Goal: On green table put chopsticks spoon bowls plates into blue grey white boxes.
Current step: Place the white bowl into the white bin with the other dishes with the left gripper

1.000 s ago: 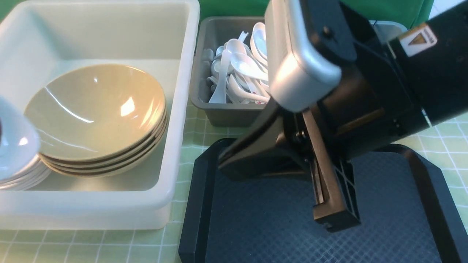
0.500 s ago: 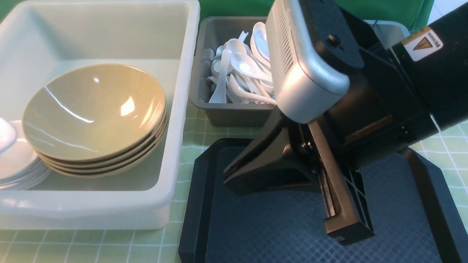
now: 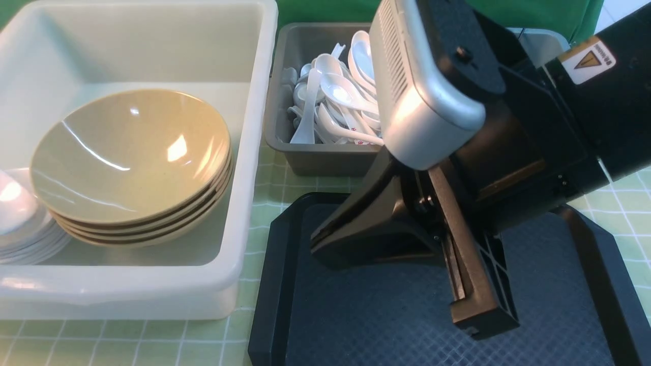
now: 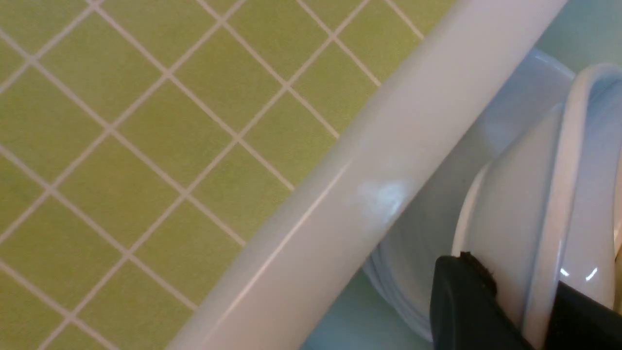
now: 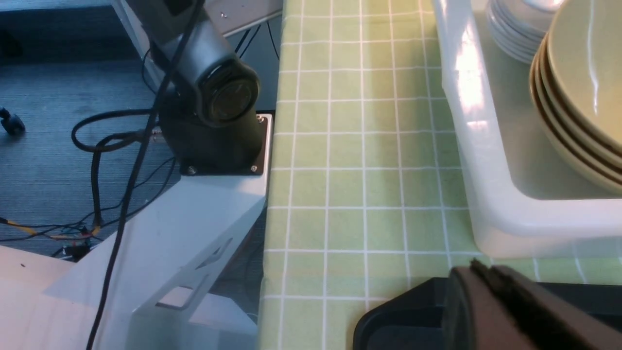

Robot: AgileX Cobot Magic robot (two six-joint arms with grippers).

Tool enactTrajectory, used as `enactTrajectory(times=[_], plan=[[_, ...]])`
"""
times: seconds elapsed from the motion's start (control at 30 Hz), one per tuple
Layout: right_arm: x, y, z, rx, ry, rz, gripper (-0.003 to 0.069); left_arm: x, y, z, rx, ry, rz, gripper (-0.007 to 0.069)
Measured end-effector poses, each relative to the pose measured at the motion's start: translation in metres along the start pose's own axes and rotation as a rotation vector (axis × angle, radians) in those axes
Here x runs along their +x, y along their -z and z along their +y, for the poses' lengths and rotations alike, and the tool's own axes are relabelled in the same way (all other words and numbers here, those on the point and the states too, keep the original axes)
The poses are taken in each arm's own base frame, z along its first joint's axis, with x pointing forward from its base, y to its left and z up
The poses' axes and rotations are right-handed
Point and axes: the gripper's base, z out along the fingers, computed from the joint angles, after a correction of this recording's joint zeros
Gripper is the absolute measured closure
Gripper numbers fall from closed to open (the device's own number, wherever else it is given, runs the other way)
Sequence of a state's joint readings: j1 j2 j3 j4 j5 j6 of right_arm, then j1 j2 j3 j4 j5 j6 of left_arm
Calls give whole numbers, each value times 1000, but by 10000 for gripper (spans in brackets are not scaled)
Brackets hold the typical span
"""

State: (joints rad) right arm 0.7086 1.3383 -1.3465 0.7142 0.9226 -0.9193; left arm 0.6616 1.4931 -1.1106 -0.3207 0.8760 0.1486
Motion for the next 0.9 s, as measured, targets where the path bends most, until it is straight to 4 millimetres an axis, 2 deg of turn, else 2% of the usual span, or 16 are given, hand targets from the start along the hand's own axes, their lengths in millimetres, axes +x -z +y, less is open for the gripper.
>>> enactTrajectory(times=[0.27, 0.4, 0.5, 0.57, 0.63, 0.67, 0.8, 0.9], plan=[[0, 0, 0, 3, 0, -3, 629, -4, -26, 1, 53, -4, 41, 603], [0, 0, 0, 3, 0, -3, 624, -4, -28, 2, 49, 15, 42, 531], [0, 0, 0, 3, 0, -3, 622, -5, -28, 2, 48, 37, 41, 400], [0, 0, 0, 3, -1, -3, 622, -4, -28, 2, 48, 42, 42, 344], [0, 0, 0, 4, -2, -2, 621, -2, -27, 1, 50, 58, 75, 204], [0, 0, 0, 4, -2, -2, 621, -2, -26, 1, 47, 62, 81, 185], [0, 0, 0, 4, -3, -2, 618, -3, -15, 1, -8, 113, 144, 8], [0, 0, 0, 4, -3, -2, 615, -7, -1, 2, -72, 128, 174, -39]])
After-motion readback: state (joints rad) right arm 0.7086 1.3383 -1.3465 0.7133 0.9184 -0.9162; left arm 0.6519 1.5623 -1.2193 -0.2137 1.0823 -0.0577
